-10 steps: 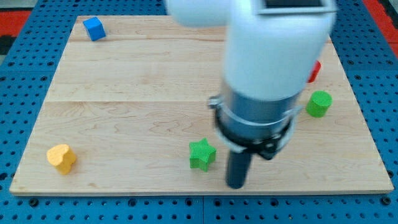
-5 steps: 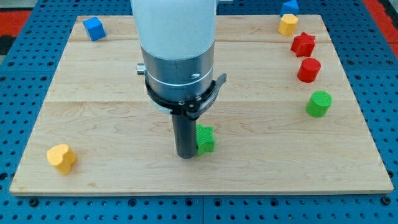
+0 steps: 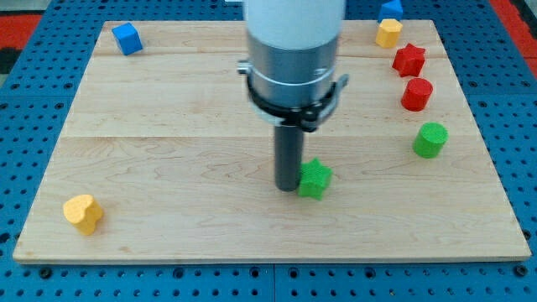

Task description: Move the green star below the green circle

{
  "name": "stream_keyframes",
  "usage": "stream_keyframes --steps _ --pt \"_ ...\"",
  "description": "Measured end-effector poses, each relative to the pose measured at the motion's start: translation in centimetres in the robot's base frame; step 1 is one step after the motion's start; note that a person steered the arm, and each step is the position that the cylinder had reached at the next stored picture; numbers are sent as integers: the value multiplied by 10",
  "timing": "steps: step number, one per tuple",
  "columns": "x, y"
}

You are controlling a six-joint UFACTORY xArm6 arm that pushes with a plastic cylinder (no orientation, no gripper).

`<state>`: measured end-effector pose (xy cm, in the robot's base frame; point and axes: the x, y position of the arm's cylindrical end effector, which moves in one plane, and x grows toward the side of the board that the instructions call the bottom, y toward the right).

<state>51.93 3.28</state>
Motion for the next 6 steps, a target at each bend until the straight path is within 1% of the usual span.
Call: stream_keyframes --steps 2,4,6 --pt "-10 54" --pt "-23 75" --pt "-22 116"
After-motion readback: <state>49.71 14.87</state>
